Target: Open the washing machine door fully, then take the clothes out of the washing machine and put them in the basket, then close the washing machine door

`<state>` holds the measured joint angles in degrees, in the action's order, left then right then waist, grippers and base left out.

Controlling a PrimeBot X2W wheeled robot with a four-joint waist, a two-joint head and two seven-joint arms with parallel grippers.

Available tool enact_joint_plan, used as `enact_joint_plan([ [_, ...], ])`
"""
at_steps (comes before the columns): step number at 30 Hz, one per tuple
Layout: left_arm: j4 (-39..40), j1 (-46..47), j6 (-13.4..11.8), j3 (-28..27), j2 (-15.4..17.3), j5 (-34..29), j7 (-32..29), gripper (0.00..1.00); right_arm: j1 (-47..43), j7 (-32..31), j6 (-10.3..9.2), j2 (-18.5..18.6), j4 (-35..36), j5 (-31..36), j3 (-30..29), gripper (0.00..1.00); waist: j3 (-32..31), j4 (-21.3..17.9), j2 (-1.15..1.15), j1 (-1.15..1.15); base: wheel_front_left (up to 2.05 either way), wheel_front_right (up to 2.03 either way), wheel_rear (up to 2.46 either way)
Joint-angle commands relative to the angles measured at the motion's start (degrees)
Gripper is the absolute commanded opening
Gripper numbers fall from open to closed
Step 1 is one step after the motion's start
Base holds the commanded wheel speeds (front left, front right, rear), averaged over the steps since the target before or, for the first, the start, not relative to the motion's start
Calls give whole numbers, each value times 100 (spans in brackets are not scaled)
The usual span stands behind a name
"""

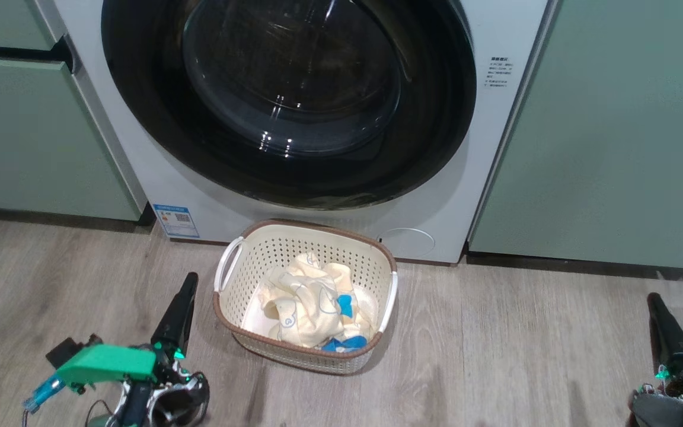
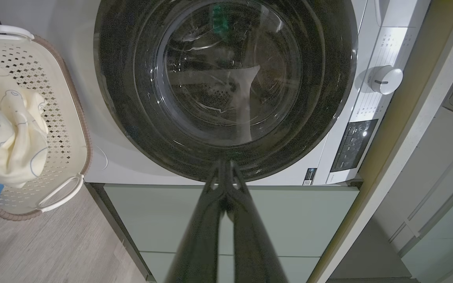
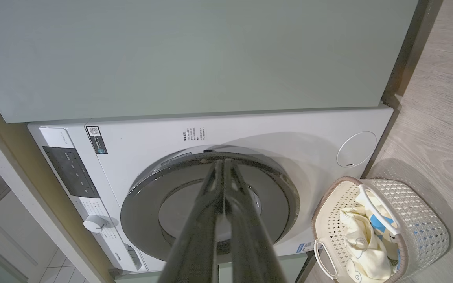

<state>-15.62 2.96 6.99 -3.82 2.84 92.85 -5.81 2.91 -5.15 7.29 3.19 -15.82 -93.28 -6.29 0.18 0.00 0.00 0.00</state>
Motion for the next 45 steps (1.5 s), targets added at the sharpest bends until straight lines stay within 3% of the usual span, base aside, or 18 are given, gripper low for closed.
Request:
enact_joint_plan([
  [1,158,319,49,-229,36,-35,-35,0,318,-50,20,46,185,25,82,0,0,0,0,0,0,0,0],
  [45,158,321,49,-253,20,-54,-54,0,322,-90,20,10,182,67,31,0,0,0,0,0,0,0,0],
])
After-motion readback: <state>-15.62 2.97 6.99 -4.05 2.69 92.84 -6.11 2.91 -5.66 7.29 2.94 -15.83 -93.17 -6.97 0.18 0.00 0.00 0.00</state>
